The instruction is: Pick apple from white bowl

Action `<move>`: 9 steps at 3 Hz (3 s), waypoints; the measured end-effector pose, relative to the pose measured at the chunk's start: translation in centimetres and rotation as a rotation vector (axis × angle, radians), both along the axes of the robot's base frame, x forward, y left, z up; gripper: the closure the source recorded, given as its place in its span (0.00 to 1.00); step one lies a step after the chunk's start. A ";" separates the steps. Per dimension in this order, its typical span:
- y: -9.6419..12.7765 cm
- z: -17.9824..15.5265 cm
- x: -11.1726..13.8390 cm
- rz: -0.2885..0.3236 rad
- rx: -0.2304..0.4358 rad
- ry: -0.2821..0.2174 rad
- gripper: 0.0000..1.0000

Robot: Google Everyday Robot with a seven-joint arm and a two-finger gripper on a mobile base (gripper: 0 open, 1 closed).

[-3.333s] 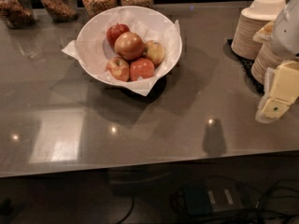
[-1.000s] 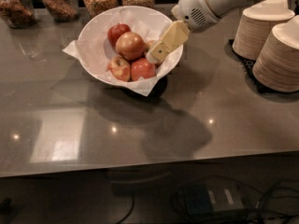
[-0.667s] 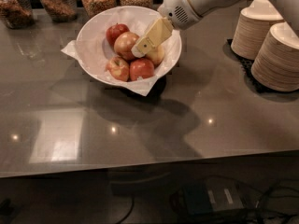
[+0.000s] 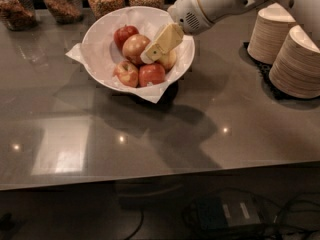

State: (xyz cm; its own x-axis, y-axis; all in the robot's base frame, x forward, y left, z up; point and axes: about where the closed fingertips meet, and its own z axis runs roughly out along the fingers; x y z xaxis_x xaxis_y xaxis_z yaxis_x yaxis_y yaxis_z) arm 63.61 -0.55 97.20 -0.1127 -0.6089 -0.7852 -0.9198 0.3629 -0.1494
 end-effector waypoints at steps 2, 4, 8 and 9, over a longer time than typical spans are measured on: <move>2.1 -1.7 1.9 0.033 0.095 -0.049 0.02; 4.0 -3.4 2.9 0.058 0.159 -0.031 0.28; 4.9 -4.4 2.6 0.078 0.188 -0.004 0.72; 5.0 -4.3 2.3 0.085 0.192 -0.003 0.96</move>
Offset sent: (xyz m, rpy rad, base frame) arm 0.0311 0.0325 -0.0264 0.1679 -0.0640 0.0473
